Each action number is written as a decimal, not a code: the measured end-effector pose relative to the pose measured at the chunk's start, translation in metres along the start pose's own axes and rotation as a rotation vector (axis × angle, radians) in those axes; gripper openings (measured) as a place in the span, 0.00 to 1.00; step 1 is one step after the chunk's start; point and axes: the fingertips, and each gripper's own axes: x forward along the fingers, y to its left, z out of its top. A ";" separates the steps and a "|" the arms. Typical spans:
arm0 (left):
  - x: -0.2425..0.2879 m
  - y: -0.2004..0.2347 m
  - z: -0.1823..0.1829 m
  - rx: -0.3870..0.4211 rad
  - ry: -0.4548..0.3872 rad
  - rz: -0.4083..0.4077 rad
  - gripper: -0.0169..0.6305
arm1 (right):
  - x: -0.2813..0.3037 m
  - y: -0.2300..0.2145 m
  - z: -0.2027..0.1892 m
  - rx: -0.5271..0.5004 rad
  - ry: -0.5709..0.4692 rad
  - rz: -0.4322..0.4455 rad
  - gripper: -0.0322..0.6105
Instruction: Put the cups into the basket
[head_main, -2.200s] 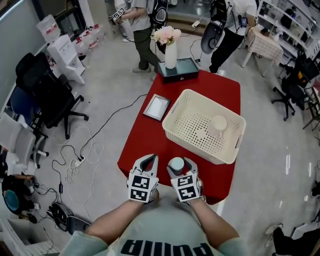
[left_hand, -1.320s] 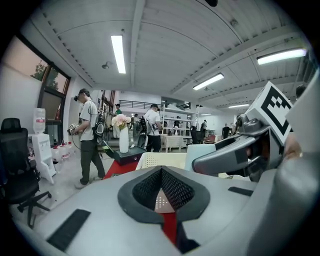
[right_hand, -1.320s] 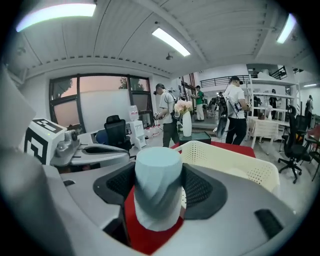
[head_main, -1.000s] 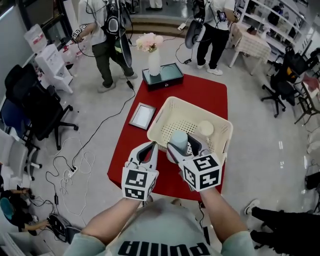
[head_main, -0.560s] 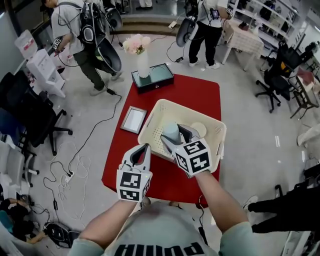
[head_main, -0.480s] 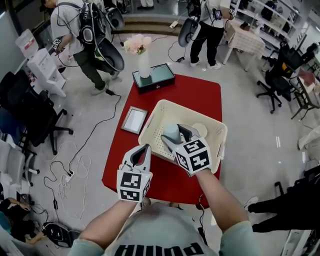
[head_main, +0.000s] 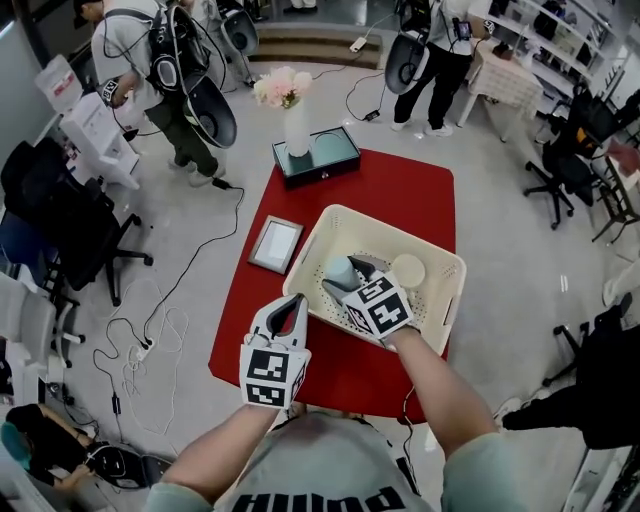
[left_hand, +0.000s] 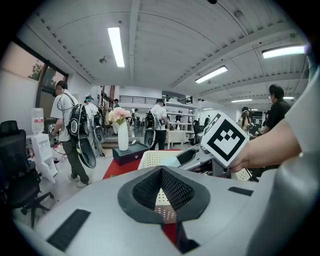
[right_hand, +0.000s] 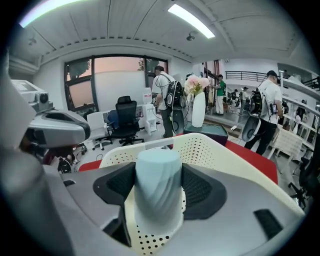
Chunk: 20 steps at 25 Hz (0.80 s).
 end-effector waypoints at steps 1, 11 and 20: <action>0.001 0.001 0.000 0.000 0.001 0.000 0.04 | 0.005 0.000 -0.003 -0.008 0.010 0.005 0.52; 0.008 0.006 -0.009 -0.011 0.025 -0.010 0.04 | 0.033 -0.007 -0.034 -0.102 0.115 0.025 0.52; 0.015 -0.004 -0.013 -0.017 0.035 -0.057 0.04 | 0.022 -0.008 -0.053 -0.126 0.171 0.044 0.53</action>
